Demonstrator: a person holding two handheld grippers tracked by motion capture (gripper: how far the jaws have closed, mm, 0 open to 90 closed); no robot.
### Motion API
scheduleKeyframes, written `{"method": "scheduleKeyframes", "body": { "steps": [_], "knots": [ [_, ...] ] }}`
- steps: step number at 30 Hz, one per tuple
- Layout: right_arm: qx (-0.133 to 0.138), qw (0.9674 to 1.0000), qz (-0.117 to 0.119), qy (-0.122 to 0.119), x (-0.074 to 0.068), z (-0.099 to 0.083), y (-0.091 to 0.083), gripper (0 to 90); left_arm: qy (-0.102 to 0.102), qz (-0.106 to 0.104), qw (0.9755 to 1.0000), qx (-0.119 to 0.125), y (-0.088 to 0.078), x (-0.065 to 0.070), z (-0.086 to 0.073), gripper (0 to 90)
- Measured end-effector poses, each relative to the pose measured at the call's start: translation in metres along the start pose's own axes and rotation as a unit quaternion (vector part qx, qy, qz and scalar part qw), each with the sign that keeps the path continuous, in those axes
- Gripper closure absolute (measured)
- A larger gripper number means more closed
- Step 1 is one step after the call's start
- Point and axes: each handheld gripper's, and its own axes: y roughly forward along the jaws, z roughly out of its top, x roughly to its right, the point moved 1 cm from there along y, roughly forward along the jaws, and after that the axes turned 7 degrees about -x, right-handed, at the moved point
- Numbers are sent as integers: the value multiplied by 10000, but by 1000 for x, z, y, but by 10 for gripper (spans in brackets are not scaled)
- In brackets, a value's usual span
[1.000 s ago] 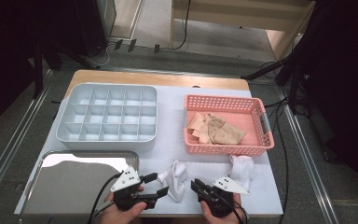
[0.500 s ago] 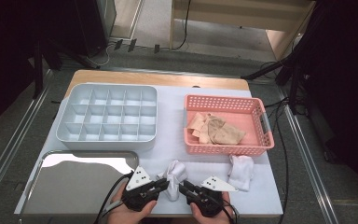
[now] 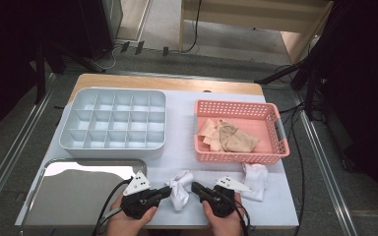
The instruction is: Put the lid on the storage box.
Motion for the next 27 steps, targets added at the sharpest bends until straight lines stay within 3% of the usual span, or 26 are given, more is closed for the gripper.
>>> {"method": "scheduleKeyframes", "body": {
  "steps": [6, 8, 11, 12, 13, 14, 16, 18, 20, 22, 27],
  "knots": [
    [210, 9994, -266, 36, 14, 1, -31, 900, -149, -21, 9998, 102, -9, -11, 1, 900],
    [323, 9992, -188, 146, 17, 0, -37, 882, -187, -42, 9997, 122, -10, -14, 1, 900],
    [290, 9994, 139, 85, 12, 0, -25, 655, -196, -3, 9997, 114, -10, -16, 0, 900],
    [220, 9997, 124, 46, 7, 0, -18, 566, -199, 19, 9997, 113, -10, -17, 0, 900],
    [220, 9997, 124, 46, 7, 0, -18, 566, -199, 19, 9997, 113, -10, -17, 0, 900],
    [51, 10000, -77, -19, -4, -1, -1, 442, -230, 21, 9996, 143, -12, -19, 0, 900],
    [7, 9998, -168, -67, -9, -1, 7, 396, -245, 7, 9996, 145, -13, -21, 0, 900],
    [-131, 9994, -193, -244, -15, -2, 15, 434, -250, 13, 9996, 131, -13, -22, -1, 900],
    [-225, 9976, -354, -559, -22, -4, 20, 614, -242, 7, 9996, 125, -13, -22, -1, 900],
    [-334, 9971, -323, -605, -23, -5, 20, 814, -245, -20, 9996, 129, -12, -21, -1, 900],
    [-419, 9983, -109, -378, -13, -2, 5, 854, -294, -101, 9994, 158, -16, -23, -1, 900]
  ]
}}
